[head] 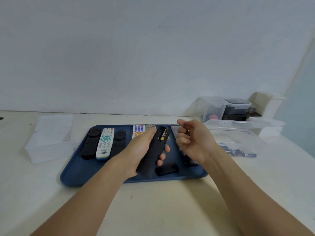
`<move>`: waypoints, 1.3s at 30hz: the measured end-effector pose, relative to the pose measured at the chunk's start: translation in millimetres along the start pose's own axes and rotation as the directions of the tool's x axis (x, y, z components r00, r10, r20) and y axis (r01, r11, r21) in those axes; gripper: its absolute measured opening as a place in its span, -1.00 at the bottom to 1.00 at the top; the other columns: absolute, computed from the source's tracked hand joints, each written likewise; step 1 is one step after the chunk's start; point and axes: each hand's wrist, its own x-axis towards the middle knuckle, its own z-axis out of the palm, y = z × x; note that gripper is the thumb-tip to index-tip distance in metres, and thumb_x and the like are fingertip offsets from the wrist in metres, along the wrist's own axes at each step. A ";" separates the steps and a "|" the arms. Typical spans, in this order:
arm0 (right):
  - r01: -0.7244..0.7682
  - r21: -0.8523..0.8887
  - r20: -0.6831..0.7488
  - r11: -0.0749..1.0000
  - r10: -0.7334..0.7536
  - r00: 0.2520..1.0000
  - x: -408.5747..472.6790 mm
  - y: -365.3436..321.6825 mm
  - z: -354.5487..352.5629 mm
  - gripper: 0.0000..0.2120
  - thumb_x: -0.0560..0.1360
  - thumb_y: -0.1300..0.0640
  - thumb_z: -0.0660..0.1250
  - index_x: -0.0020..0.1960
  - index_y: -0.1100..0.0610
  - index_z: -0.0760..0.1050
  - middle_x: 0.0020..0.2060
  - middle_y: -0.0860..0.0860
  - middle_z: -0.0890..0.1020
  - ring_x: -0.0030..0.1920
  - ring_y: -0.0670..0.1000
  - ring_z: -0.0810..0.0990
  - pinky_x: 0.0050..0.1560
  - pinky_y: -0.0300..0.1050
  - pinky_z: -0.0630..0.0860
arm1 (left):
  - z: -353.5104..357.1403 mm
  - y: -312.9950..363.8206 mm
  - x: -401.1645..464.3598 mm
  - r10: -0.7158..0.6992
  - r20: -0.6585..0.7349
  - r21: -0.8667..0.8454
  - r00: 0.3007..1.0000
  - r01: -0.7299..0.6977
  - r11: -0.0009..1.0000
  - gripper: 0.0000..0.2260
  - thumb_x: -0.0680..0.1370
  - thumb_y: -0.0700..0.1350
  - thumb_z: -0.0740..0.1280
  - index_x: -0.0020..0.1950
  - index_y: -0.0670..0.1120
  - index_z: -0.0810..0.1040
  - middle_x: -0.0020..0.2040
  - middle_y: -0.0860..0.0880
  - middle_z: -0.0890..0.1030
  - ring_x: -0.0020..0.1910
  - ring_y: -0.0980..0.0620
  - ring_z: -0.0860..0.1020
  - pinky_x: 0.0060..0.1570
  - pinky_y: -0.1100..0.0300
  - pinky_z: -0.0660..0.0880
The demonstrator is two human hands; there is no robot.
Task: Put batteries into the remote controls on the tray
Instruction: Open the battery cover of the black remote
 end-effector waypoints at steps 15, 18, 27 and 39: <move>0.020 -0.471 0.075 0.882 0.018 0.997 -9.2 18.5 2.0 -0.73 0.61 -0.03 0.30 -0.20 0.08 0.44 -0.43 0.00 0.44 -0.55 -0.11 0.11 -0.60 -0.28 0.01 | -29.5 20.9 -8.8 0.191 0.107 -0.572 0.976 -0.097 0.815 -0.15 0.39 0.42 0.36 0.31 -0.31 0.57 0.18 -0.24 0.63 0.00 -0.19 0.64 -0.09 0.10 0.66; -0.120 -0.421 0.137 0.899 0.194 0.971 -19.5 31.8 12.0 -0.67 0.60 -0.10 0.29 -0.21 0.11 0.49 -0.49 -0.05 0.34 -0.58 -0.14 0.11 -0.63 -0.31 0.01 | -18.4 10.7 3.2 0.321 -0.085 -0.241 0.943 -0.332 0.912 -0.58 0.53 0.08 0.41 0.25 -0.19 0.57 0.04 -0.11 0.64 -0.17 0.02 0.54 -0.26 0.23 0.51; 0.563 -0.771 0.406 0.297 -0.453 0.794 -27.3 26.3 11.5 -0.50 0.48 0.04 0.51 -0.42 0.12 0.25 -0.57 -0.12 0.26 -0.57 -0.16 0.27 -0.46 -0.33 0.22 | -5.0 9.6 0.0 0.172 -0.197 -0.283 0.965 -0.224 0.933 -0.51 0.72 0.14 0.02 0.19 -0.20 0.57 -0.23 -0.12 0.55 -0.29 -0.02 0.54 -0.33 0.11 0.59; 0.815 -0.562 0.750 -0.144 -0.503 0.429 -10.9 50.8 6.4 -0.52 0.40 0.25 0.55 -0.33 0.09 0.21 -0.28 0.06 0.56 -0.24 0.04 0.52 -0.24 -0.14 0.44 | 1.8 4.2 -6.2 0.003 -0.095 -0.318 0.995 -0.033 0.947 -0.50 0.70 0.20 0.04 0.40 -0.09 0.53 0.35 -0.19 0.58 0.31 -0.18 0.58 0.13 -0.05 0.56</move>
